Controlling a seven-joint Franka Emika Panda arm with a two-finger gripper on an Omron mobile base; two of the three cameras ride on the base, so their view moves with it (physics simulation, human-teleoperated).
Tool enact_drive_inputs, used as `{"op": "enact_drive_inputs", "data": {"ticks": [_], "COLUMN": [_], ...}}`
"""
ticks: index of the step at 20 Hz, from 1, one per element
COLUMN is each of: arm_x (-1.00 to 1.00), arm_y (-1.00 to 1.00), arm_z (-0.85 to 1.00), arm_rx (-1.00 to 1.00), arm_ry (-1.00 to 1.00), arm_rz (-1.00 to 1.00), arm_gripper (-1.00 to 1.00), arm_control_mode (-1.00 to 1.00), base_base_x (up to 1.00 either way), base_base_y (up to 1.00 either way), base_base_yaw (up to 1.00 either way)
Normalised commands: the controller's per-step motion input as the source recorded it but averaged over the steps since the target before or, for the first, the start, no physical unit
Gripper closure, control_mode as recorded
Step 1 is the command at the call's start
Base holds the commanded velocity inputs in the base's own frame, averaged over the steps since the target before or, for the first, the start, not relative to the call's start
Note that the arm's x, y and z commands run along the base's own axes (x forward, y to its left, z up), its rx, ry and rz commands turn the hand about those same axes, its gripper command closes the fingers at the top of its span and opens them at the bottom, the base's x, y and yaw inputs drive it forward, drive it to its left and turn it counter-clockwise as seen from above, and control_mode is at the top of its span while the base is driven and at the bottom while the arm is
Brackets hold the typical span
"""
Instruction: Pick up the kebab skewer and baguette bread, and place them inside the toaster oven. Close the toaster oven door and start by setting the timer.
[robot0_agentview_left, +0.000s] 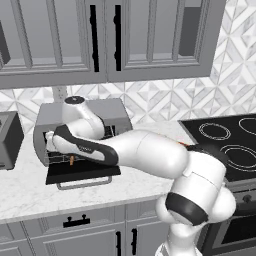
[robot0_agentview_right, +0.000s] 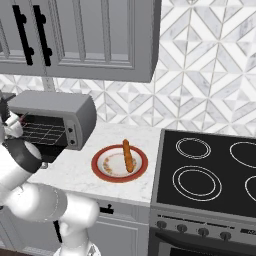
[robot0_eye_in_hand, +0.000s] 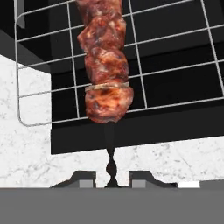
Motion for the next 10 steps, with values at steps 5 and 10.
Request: {"op": "enact_drive_inputs", "data": {"ticks": [5,10], "arm_x": [0.0,0.04], "arm_y": [0.52,0.41], "arm_z": [-0.03,-0.23], "arm_rx": [0.0,0.0], "arm_ry": [0.13,0.17], "arm_rz": [0.0,0.0], "arm_gripper": [1.0,1.0], "arm_control_mode": [-1.0,-1.0], "base_base_x": [0.0,0.0], "base_base_y": [0.0,0.0], "base_base_yaw": [0.0,0.0]}}
